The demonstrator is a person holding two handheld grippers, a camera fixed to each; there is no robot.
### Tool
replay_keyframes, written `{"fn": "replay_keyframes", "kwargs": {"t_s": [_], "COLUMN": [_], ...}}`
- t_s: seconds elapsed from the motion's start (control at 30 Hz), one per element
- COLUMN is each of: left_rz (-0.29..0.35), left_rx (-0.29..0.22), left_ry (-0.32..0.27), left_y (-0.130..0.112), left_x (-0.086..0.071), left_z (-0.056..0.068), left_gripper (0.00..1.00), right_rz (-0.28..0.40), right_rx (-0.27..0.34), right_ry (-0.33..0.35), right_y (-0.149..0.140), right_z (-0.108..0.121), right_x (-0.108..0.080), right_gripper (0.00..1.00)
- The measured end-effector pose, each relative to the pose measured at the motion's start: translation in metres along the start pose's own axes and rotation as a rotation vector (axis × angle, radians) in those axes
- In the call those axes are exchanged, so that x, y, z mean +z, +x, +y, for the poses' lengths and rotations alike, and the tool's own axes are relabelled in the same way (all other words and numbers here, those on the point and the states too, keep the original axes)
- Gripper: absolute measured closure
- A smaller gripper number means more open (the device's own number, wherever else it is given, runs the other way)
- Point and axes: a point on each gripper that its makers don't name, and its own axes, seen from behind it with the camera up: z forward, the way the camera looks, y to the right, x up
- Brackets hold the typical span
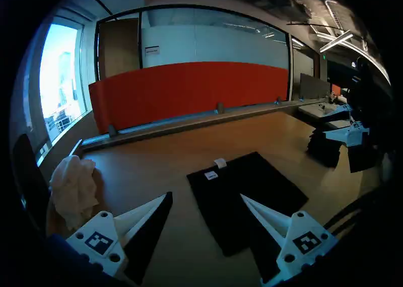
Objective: Fold towel
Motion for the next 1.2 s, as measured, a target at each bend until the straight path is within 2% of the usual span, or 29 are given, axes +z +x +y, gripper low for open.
{"fn": "replay_keyframes", "kwargs": {"t_s": [0.3,0.5,0.8,1.07,1.2], "left_rz": [-0.089,-0.159,-0.222,-0.292,-0.324], "left_rx": [0.019,0.025,0.042,0.098,0.106], "left_ry": [-0.024,-0.061,-0.101,-0.133,-0.151], "left_y": [-0.049,-0.082,-0.112,-0.140,-0.153], "left_x": [0.016,0.025,0.037,0.046,0.048], "left_z": [0.009,0.022,0.037,0.045,0.050], "left_gripper": [0.12,0.12,0.12,0.12,0.12], "right_rz": [-0.087,-0.146,-0.223,-0.305,-0.336], "right_rx": [-0.014,-0.012,-0.015,-0.036,-0.050], "right_ry": [0.012,0.048,0.089,0.120,0.145], "right_y": [-0.049,-0.083,-0.122,-0.158,-0.171], "right_z": [-0.010,-0.021,-0.034,-0.044,-0.051], "right_x": [0.019,0.027,0.036,0.038,0.038], "right_gripper": [0.00,0.00,0.00,0.01,0.02]}}
